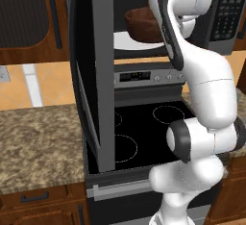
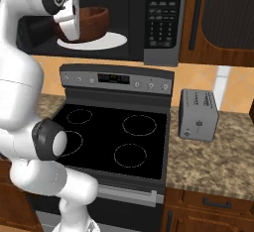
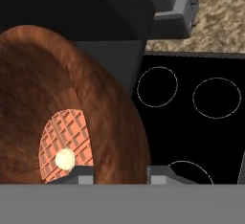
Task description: Open the microwave, place the bowl with waffle inside the microwave, then close the microwave door and turn it on.
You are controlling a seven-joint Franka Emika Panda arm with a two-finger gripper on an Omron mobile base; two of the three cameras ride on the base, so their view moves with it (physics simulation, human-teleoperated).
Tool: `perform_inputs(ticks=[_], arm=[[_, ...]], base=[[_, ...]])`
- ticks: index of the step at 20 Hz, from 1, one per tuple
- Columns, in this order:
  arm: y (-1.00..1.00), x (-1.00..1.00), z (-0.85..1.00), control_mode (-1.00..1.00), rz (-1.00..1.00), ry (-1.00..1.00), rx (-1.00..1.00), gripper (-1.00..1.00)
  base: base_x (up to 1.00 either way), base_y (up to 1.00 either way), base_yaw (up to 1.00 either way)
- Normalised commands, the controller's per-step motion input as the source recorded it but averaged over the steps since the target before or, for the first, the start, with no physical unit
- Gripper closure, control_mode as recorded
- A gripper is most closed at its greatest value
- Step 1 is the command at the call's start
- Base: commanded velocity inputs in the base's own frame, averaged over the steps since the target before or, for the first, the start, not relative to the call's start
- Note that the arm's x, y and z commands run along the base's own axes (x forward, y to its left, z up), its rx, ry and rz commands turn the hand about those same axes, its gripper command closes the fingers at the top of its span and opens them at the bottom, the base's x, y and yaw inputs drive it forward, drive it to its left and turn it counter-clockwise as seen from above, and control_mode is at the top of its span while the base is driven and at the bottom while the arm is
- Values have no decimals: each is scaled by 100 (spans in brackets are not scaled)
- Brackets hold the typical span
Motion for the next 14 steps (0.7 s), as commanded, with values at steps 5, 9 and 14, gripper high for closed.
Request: perform_inputs(ticks=[5,9,14], arm=[[0,100,-43,-100,10,0,28,100],[13,100,-40,-100,3,0,18,100],[37,97,-33,-100,1,0,6,100]], base=[[0,0,0],[0,0,0],[0,0,0]])
